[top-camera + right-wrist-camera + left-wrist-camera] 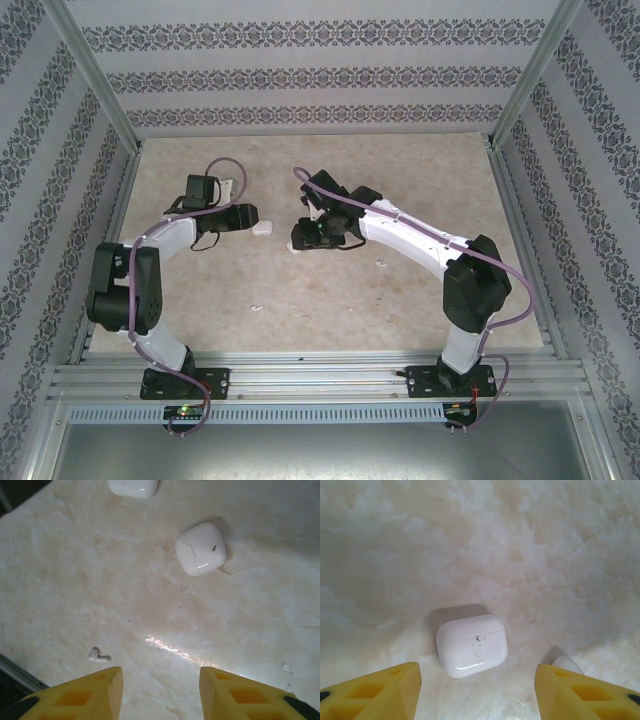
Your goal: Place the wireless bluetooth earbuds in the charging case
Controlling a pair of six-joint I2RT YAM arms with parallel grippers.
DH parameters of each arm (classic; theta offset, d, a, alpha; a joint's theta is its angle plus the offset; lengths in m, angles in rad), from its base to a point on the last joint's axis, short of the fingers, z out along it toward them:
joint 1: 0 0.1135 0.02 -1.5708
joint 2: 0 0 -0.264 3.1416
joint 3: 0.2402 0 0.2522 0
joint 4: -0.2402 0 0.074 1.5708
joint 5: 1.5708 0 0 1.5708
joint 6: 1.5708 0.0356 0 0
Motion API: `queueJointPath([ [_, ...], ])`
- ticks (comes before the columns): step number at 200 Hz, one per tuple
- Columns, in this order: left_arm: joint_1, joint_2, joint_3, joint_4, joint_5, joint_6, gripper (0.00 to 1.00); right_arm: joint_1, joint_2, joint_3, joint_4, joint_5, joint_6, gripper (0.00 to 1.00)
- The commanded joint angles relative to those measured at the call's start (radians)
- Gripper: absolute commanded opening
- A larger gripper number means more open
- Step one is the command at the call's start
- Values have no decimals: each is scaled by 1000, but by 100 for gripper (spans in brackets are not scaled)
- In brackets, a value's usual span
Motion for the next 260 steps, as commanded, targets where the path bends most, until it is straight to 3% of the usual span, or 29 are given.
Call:
queueJointPath([
  [1,11,-73,17,-86,-31,55,61,19,30,48,-46,22,-13,46],
  [76,11,-218,-77,-183,56,46,59,33,169,199,-139,94,-84,50],
  [135,11,-296,-131,-207,103,17,59,33,375,452,-324,214,-208,56],
  [211,11,-332,-202,-199,115,8,59,20,641,751,-461,220,-267,64],
  [260,11,-315,-192,-196,118,9,58,10,712,788,-476,214,-269,66],
])
